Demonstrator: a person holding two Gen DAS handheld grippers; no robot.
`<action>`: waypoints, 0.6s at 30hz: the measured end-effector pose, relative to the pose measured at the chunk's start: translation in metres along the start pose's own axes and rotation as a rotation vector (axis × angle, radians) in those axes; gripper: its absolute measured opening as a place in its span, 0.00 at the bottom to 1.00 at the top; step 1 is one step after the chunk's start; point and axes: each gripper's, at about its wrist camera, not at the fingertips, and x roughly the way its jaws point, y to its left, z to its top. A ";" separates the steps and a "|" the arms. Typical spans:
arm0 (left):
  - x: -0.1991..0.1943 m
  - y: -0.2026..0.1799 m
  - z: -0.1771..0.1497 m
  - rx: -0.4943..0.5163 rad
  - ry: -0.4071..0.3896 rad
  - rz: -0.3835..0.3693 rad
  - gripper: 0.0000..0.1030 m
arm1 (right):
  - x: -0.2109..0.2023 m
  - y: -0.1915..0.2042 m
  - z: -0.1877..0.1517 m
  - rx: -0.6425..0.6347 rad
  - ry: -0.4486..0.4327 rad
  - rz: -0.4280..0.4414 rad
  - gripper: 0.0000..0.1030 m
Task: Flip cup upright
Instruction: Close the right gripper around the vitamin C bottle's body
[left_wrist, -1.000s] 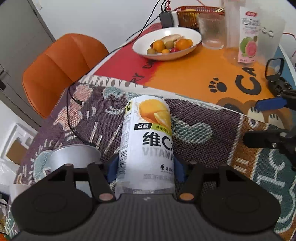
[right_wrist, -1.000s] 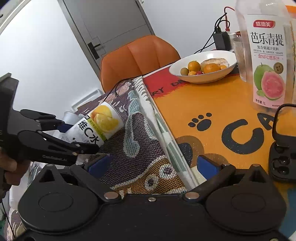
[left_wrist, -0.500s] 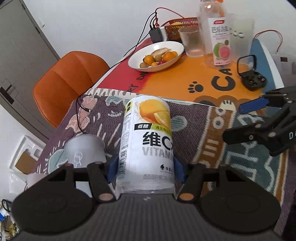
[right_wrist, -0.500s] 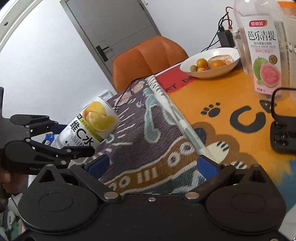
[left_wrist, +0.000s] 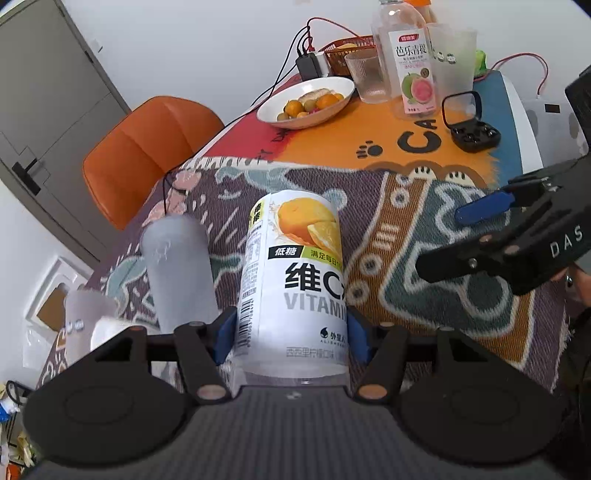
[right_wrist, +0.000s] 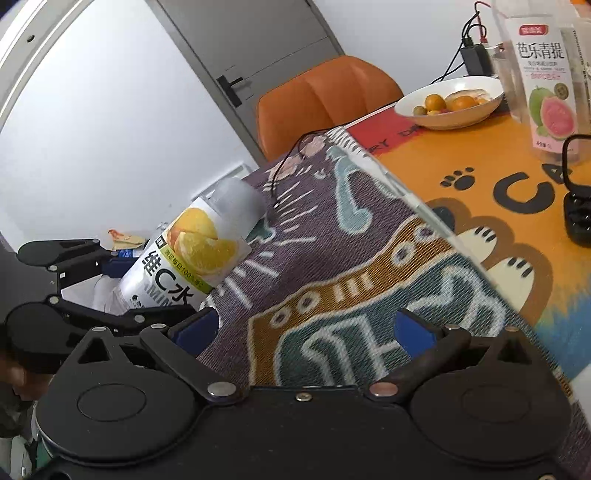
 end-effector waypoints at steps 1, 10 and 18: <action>-0.002 0.000 -0.004 -0.007 0.003 0.001 0.59 | 0.000 0.002 -0.002 -0.003 0.005 0.003 1.00; -0.022 -0.004 -0.039 -0.024 0.035 0.003 0.59 | -0.001 0.023 -0.020 -0.022 0.027 0.047 1.00; -0.018 -0.015 -0.061 -0.013 0.103 -0.003 0.59 | -0.005 0.027 -0.029 -0.018 0.033 0.080 1.00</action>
